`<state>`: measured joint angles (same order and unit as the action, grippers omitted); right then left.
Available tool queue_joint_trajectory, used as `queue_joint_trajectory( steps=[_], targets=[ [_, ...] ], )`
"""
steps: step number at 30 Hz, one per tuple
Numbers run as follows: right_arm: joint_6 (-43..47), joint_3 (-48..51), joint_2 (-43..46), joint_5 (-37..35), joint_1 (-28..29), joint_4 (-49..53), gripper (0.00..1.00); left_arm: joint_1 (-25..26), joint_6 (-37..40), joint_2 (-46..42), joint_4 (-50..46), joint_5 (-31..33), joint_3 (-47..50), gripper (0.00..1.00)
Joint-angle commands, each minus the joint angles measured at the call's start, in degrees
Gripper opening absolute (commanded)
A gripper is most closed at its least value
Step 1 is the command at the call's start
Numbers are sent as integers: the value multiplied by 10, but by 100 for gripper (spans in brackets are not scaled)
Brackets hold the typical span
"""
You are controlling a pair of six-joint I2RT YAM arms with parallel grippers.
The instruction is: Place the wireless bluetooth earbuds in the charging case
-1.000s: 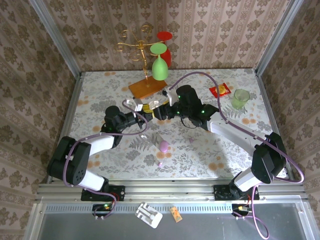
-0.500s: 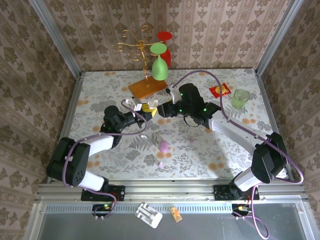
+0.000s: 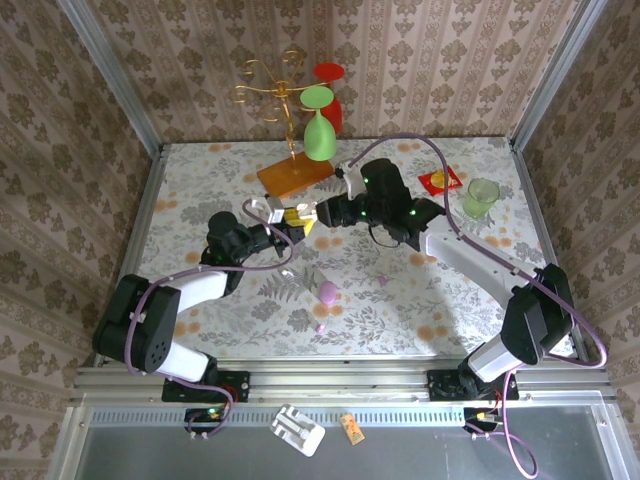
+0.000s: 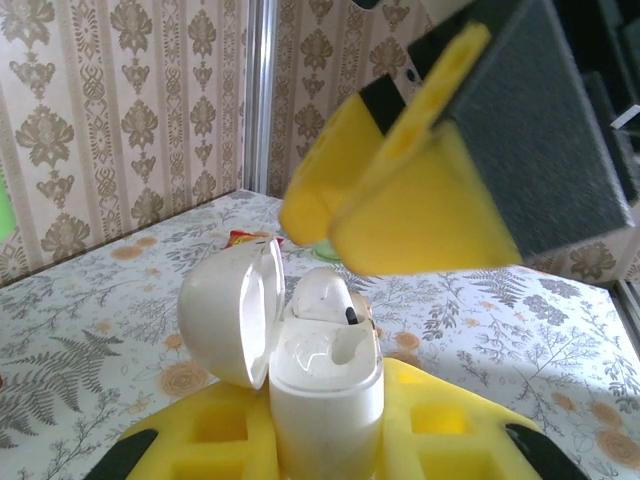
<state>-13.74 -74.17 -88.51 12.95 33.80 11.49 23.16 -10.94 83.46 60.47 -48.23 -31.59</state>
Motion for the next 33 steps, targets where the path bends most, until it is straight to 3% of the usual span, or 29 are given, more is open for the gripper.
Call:
queue_joint_trajectory(
  steps=[1, 7, 15, 22, 33],
  targets=[
    [-3, -26, -17, 23, -4, 34, 62, -3, -13, -13, 35, -23, 5, 6],
    [3, -3, 15, 30, -8, 28, 63, -7, 7, -20, 29, -2, 14, 6],
    [-82, 69, 54, -27, -49, -21, 64, -40, 16, -44, 65, 19, 46, 6],
    [-99, 21, -38, -17, -57, 79, 63, -60, 60, -131, -14, 40, 52, 6],
    [-32, -143, -228, 40, 7, 210, 59, -58, 109, -278, -167, 53, 34, 6]
  ],
)
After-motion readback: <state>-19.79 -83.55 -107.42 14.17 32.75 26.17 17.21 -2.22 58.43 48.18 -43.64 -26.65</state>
